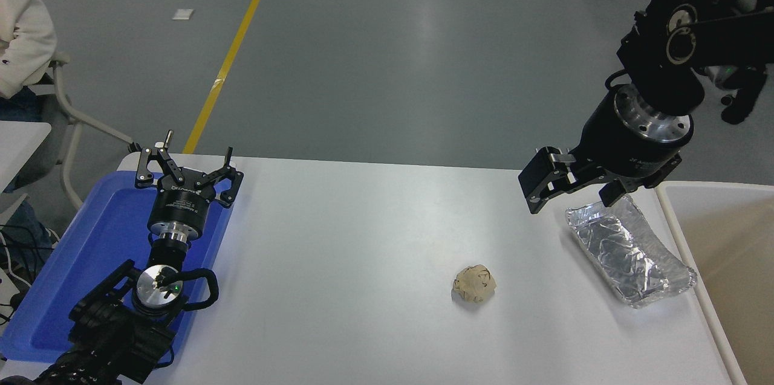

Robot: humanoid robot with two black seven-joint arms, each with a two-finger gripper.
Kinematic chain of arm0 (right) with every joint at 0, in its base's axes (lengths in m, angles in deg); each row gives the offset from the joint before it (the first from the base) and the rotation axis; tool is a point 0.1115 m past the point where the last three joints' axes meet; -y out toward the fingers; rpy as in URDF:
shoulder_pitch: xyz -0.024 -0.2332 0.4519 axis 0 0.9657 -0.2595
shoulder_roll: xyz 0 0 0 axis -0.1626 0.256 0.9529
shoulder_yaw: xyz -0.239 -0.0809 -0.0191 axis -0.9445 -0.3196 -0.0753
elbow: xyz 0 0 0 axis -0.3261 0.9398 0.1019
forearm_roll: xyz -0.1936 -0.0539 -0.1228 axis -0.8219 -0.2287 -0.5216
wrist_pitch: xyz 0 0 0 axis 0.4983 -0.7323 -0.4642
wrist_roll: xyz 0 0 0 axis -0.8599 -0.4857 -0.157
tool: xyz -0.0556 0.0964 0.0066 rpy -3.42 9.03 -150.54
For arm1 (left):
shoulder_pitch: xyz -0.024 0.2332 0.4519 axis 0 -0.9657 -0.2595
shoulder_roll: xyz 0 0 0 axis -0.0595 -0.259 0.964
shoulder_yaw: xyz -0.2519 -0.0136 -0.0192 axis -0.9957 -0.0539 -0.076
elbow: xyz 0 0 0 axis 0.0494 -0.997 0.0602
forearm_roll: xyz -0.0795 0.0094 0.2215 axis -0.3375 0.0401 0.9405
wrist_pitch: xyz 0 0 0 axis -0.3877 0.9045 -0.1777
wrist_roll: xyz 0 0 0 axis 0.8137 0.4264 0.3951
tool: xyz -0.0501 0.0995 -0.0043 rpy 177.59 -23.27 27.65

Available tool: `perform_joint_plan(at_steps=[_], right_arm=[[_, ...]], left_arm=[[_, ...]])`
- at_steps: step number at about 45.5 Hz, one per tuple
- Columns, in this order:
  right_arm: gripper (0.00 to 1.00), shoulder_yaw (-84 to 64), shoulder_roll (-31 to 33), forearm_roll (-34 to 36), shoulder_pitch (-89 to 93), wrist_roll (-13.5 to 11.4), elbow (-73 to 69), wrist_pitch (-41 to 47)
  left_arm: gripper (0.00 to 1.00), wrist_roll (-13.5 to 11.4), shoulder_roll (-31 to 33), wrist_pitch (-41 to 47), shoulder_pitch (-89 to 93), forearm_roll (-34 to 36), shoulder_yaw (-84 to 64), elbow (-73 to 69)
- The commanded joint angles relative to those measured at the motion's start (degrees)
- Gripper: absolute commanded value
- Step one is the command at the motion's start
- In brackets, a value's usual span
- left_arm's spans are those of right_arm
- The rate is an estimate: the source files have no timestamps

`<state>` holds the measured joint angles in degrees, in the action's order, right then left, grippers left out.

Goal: Pick up foil plate and place in dustbin

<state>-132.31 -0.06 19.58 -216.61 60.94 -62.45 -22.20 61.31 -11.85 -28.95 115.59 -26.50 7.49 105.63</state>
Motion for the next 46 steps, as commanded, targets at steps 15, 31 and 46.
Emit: perform_joint_plan(at_steps=[15,31,46], right_arm=[[1.0,0.0,0.4,-0.4,1.2,0.1,0.4,0.1],[1.0,-0.1,2.1,-0.6,1.9,0.1,1.0,0.1],[1.0,-0.5,10.2,-13.2,5.5,0.0,1.4,-0.6]], left_arm=[[1.0,0.0,0.0,0.0,0.0,0.0,-0.1,0.0],[1.0,0.0,0.0,0.0,0.0,0.0,-0.1,0.0],[1.0,0.0,0.0,0.1,0.0,0.0,0.0,0.0]])
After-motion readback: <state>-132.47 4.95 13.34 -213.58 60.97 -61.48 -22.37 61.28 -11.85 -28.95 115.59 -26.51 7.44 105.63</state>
